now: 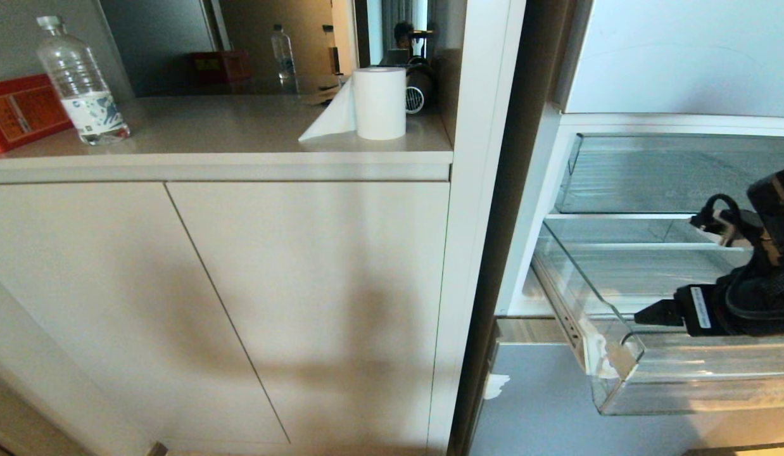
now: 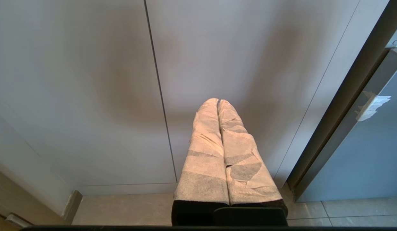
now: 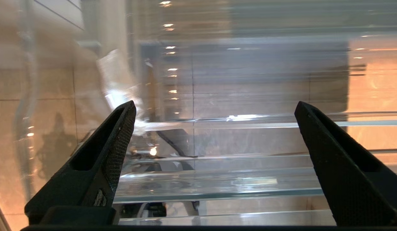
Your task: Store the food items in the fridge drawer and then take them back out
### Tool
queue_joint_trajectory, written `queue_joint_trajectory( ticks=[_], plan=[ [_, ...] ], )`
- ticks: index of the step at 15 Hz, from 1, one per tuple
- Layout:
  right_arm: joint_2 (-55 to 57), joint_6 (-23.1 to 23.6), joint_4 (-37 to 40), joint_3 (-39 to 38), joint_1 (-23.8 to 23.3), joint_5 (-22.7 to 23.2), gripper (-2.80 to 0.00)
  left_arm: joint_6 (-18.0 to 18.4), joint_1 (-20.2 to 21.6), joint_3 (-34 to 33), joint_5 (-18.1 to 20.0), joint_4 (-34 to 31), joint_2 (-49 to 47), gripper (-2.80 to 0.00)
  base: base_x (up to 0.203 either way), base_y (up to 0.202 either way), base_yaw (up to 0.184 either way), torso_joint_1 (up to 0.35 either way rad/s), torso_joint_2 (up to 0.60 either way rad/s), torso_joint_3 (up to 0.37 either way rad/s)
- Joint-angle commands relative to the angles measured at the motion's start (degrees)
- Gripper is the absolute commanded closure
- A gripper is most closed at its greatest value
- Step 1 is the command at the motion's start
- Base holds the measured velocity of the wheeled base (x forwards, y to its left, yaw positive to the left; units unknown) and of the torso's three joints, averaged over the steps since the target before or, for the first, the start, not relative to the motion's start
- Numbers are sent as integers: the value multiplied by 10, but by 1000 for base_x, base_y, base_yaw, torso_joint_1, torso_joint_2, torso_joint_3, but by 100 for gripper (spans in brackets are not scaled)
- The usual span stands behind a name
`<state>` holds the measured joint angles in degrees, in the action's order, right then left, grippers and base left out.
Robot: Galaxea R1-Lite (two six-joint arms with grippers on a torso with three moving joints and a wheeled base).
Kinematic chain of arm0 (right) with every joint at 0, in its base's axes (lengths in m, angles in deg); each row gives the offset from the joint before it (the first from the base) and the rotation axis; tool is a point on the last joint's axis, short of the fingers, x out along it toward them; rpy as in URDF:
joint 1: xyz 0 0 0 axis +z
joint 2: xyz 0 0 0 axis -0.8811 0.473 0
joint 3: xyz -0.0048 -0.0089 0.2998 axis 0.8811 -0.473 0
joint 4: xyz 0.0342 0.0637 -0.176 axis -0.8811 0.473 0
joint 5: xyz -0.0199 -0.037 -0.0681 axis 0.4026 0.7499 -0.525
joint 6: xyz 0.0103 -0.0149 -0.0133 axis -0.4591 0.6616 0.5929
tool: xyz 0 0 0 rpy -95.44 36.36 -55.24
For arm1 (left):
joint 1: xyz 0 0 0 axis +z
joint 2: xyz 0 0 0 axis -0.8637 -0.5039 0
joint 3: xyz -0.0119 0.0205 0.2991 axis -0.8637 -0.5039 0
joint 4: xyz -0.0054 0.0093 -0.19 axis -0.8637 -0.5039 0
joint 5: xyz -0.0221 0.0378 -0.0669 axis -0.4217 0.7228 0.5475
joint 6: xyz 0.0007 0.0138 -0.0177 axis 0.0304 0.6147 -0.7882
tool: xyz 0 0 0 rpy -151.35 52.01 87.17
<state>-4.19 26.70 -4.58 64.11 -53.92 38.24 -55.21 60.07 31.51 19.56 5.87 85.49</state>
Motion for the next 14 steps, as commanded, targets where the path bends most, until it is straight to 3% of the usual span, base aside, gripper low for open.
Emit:
queue_joint_trajectory(
  ticks=[1, 11, 14],
  plan=[
    [-57, 5, 7, -28, -2, 0, -280, 0, 1, 0, 0, 0, 0, 0, 0, 0, 0, 0, 0, 0],
    [-134, 5, 12, -98, -2, 11, -280, 0, 0, 0, 0, 0, 0, 0, 0, 0, 0, 0, 0, 0],
    [-156, -12, -12, -57, -1, 12, -280, 0, 0, 0, 0, 0, 0, 0, 0, 0, 0, 0, 0, 0]
  ],
)
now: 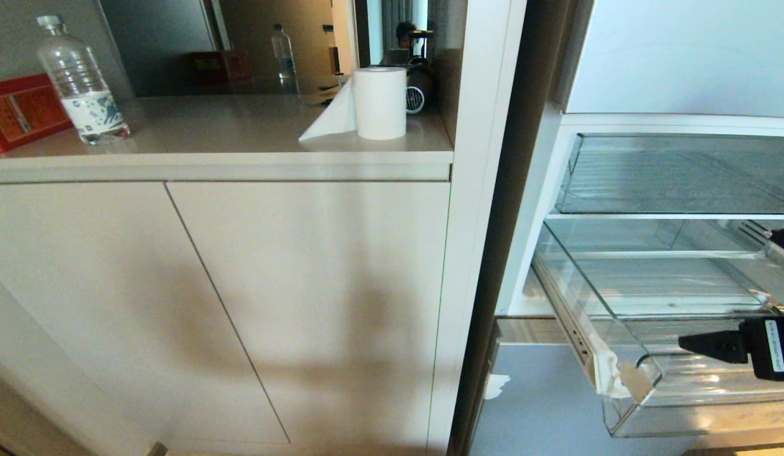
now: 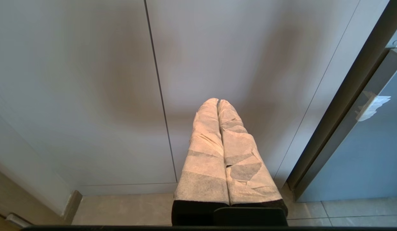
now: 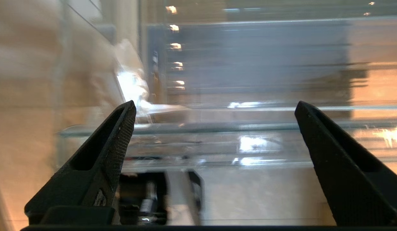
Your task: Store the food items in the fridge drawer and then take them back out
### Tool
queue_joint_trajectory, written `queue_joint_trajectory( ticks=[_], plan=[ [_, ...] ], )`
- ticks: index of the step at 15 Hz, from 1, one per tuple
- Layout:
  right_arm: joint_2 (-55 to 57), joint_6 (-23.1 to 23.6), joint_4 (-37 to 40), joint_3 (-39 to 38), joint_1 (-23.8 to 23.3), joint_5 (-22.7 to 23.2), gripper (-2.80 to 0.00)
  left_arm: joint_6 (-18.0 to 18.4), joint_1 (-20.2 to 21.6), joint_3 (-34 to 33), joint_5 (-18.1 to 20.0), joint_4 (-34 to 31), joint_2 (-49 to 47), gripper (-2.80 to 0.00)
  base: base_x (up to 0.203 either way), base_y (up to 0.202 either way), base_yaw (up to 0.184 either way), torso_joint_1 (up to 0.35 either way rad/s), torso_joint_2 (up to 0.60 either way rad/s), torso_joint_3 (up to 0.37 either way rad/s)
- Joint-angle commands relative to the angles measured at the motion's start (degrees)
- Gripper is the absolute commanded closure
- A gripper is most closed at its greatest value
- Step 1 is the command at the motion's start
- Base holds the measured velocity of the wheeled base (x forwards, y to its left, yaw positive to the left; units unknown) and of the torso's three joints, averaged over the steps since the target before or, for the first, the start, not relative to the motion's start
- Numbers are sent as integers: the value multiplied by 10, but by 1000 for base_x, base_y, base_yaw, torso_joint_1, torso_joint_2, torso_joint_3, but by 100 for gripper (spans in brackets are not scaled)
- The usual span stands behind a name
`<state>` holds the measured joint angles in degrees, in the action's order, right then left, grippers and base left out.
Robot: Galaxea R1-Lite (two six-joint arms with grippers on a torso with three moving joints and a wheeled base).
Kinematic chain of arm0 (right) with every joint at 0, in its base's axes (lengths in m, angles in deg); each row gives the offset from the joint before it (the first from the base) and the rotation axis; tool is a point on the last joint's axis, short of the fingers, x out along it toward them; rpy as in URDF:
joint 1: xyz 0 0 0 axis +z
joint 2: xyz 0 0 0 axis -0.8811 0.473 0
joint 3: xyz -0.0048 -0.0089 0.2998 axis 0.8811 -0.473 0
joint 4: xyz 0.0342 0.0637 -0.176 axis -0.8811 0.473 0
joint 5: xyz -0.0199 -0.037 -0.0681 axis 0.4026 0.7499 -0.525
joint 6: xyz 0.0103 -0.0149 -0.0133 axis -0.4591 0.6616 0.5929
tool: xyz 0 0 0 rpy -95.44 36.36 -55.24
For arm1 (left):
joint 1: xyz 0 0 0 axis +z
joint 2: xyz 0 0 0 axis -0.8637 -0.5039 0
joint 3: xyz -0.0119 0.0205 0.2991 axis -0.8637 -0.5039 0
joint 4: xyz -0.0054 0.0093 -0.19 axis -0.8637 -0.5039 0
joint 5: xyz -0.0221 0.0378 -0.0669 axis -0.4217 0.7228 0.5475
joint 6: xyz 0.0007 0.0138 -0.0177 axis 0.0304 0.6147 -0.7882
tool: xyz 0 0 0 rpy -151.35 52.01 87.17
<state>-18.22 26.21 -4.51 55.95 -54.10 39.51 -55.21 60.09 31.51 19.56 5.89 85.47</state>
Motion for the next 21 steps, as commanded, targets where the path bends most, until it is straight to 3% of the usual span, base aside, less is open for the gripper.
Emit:
queue_joint_trajectory(
  ticks=[1, 5, 6, 10, 14, 16, 19, 21],
  plan=[
    [-19, -17, -21, 43, 1, -2, -280, 0, 0, 0, 0, 0, 0, 0, 0, 0, 0, 0, 0, 0],
    [-127, -22, -24, 53, 4, -3, -280, 0, 0, 0, 0, 0, 0, 0, 0, 0, 0, 0, 0, 0],
    [-162, -21, -23, 49, 4, -4, 0, 0, 1, 0, 0, 0, 0, 0, 0, 0, 0, 0, 0, 0],
    [-342, -11, -3, 15, 3, -20, 0, 0, 0, 0, 0, 0, 0, 0, 0, 0, 0, 0, 0, 0],
    [-495, 36, 2, -94, 4, -21, 0, 0, 0, 0, 0, 0, 0, 0, 0, 0, 0, 0, 0, 0],
    [-534, 41, -42, -173, 8, -4, 0, -1, 0, 0, 0, 0, 0, 0, 0, 0, 0, 0, 0, 0],
    [-540, 49, -173, -335, 9, 8, 0, -1, 0, 0, 0, 0, 0, 0, 0, 0, 0, 0, 0, 0],
    [-541, 78, -238, -444, -8, 18, 0, -1, 0, 0, 0, 0, 0, 0, 0, 0, 0, 0, 0, 0]
  ],
)
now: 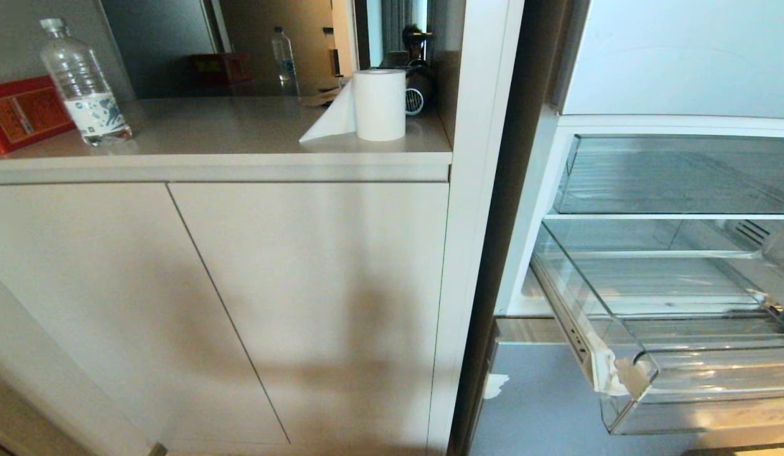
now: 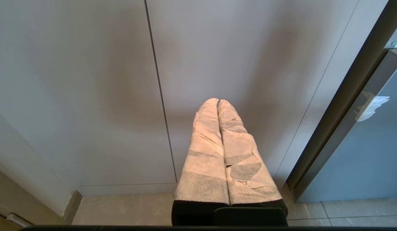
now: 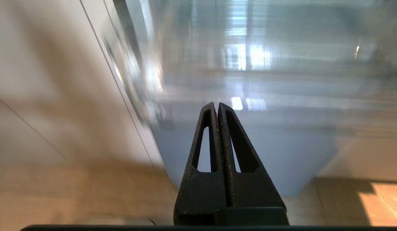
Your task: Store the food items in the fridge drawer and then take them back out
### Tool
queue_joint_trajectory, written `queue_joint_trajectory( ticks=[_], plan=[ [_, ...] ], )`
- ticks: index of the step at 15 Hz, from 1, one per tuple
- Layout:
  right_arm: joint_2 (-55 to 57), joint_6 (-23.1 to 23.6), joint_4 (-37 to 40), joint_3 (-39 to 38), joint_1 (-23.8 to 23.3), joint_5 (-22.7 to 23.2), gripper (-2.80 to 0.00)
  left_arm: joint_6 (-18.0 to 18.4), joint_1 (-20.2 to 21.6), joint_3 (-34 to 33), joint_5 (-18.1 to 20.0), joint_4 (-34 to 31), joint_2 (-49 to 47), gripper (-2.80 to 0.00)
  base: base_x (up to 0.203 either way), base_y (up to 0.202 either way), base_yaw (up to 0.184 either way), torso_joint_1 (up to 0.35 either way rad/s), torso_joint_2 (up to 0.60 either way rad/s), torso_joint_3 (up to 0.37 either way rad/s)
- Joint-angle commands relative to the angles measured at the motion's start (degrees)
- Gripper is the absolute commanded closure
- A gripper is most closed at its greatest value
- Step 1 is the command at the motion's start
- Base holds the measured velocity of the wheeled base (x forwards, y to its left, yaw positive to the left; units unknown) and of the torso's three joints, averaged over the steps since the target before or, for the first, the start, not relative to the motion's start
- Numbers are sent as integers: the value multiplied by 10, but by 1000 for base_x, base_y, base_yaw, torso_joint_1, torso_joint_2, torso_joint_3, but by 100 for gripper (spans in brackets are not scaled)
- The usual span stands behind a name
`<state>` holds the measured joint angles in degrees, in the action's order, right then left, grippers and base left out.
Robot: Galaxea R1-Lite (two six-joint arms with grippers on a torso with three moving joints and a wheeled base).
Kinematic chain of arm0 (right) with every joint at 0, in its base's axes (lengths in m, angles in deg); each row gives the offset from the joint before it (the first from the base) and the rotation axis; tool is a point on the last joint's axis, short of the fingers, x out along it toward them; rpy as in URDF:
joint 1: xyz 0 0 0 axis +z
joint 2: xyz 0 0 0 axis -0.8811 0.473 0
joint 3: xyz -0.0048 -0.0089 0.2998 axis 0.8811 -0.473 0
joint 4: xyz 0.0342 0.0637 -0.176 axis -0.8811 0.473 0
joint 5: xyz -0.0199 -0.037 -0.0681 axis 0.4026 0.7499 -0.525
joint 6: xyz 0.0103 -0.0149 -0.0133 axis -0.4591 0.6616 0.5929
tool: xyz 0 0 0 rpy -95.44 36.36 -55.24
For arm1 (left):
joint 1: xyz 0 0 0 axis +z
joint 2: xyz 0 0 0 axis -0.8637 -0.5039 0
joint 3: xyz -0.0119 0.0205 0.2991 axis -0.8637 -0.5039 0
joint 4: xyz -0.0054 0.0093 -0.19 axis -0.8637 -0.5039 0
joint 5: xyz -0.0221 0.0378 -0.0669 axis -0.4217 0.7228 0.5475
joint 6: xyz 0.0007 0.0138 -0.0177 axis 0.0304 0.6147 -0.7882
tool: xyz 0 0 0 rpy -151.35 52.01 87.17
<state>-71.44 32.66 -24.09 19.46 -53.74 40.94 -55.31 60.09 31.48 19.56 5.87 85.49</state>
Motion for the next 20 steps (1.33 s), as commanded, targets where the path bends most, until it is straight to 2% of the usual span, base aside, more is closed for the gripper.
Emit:
queue_joint_trajectory(
  ticks=[1, 2, 3, 5, 8, 12, 20],
  plan=[
    [-12, 33, -78, -122, -37, 15, 0, 0, 0, 0, 0, 0, 0, 0, 0, 0, 0, 0, 0, 0],
    [-24, 49, -107, -154, -70, 36, 0, 0, 1, 0, 0, 0, 0, 0, 0, 0, 0, 0, 0, 0],
    [-55, 58, -109, -165, -83, 54, 0, 0, 1, 0, 0, 0, 0, 0, 0, 0, 0, 0, 0, 0],
    [-141, 67, -105, -165, -83, 65, 0, -1, 0, 0, 0, 0, 0, 0, 0, 0, 0, 0, 0, 0],
    [-167, 86, -57, -165, -82, 49, 0, -3, 0, 0, 0, 0, 0, 0, 0, 0, 0, 0, 0, 0],
    [-166, 88, -58, -165, -82, 48, 0, -3, 0, 0, 0, 0, 0, 0, 2, 1, -17, 0, 1, 1],
    [-166, 83, -58, -166, -82, 47, 0, -3, 0, 0, 0, 0, 0, 0, 1, 8, -172, 2, 3, 1]
  ],
)
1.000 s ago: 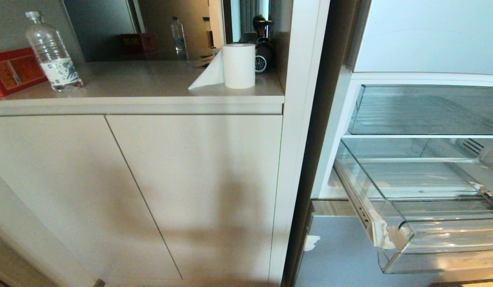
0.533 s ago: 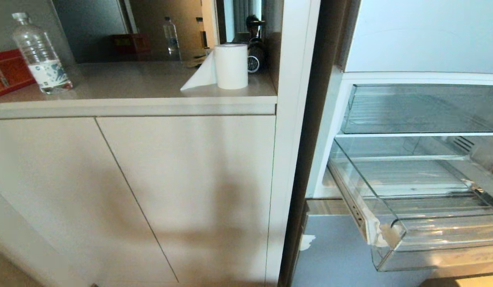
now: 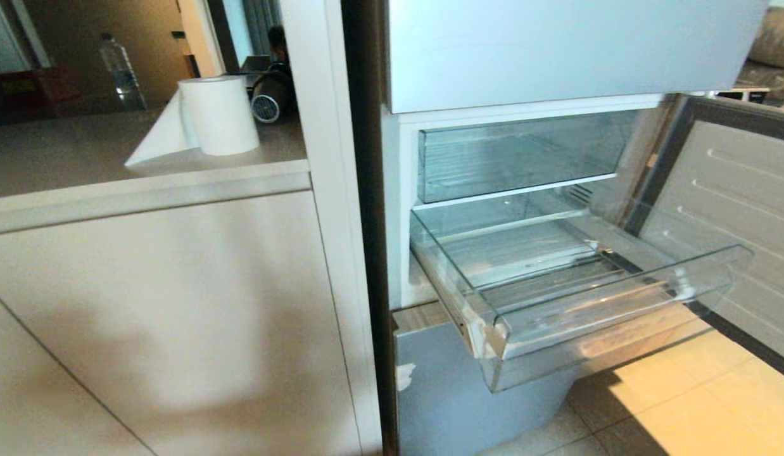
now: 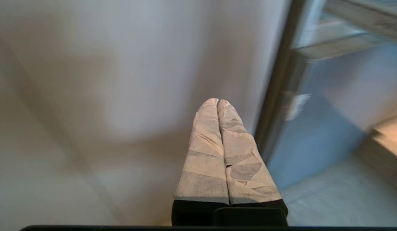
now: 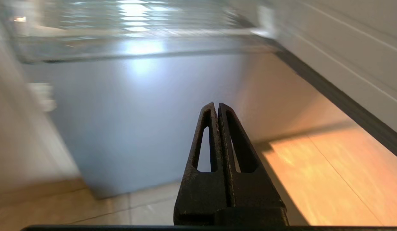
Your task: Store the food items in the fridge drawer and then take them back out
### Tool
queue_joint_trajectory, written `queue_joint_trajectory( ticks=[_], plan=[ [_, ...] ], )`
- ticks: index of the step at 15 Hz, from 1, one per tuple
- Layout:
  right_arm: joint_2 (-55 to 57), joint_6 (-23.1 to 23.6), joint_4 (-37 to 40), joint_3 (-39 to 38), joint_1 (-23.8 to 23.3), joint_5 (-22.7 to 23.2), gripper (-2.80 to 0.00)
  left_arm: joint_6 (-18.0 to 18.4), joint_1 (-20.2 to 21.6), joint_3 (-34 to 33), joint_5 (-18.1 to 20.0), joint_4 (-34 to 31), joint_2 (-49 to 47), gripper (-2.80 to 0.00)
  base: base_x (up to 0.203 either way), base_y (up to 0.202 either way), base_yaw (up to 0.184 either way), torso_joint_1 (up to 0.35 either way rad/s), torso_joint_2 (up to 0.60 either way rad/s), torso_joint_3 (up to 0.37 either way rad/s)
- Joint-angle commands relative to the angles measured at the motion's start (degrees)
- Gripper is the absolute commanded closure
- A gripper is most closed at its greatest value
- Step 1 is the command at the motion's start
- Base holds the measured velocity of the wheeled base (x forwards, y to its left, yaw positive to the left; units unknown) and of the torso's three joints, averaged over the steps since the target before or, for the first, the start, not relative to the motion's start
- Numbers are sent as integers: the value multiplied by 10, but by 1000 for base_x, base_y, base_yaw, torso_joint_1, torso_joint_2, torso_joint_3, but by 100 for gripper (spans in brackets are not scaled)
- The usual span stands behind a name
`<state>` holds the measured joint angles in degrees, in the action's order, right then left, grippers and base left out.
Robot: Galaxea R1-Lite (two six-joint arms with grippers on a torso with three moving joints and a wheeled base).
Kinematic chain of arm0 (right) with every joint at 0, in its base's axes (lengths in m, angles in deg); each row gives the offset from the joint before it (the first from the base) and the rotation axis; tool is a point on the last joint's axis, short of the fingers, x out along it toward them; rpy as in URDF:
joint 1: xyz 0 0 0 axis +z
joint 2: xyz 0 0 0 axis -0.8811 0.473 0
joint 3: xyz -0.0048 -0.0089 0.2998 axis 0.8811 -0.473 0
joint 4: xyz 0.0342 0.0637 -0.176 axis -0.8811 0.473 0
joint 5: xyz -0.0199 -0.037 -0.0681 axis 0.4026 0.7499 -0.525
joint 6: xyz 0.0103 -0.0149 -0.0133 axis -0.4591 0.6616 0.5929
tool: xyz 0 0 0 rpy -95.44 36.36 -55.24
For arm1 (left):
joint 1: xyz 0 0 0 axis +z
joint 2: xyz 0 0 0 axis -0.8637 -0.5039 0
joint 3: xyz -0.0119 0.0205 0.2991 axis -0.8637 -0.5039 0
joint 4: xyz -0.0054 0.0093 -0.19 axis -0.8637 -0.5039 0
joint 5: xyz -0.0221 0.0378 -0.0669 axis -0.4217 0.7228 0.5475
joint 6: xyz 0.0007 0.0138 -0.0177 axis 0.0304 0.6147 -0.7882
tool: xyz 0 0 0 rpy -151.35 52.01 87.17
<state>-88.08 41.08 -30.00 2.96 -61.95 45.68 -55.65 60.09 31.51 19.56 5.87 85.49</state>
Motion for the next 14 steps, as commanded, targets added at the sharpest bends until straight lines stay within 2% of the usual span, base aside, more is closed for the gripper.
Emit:
queue_joint_trajectory(
  ticks=[1, 7, 10, 12, 13, 14],
  plan=[
    [0, -3, 1, -1, 0, 0, 0, 0, 0, 0, 0, 0, 0, 0, 1, 6, -176, 5, 6, 1],
    [0, -6, 0, 0, 0, -1, 0, 0, 0, 0, 0, 0, 0, 0, -1, 8, -170, 2, 3, 2],
    [49, -7, -7, 2, -1, -2, 0, 0, 0, 0, 0, 0, 0, 0, 0, 2, -34, 1, 1, -1],
    [146, -37, -42, 33, -21, -32, 0, 0, 1, 0, 0, 0, 0, 0, 0, 0, 0, 0, 0, 0],
    [199, -70, -56, 60, -47, -49, 0, 0, 1, 0, 0, 0, 0, 0, 0, 0, 0, 0, 0, 0],
    [263, -113, -67, 98, -95, -65, 0, 0, 0, 0, 0, 0, 0, 0, 0, 0, 0, 0, 0, 0]
  ],
)
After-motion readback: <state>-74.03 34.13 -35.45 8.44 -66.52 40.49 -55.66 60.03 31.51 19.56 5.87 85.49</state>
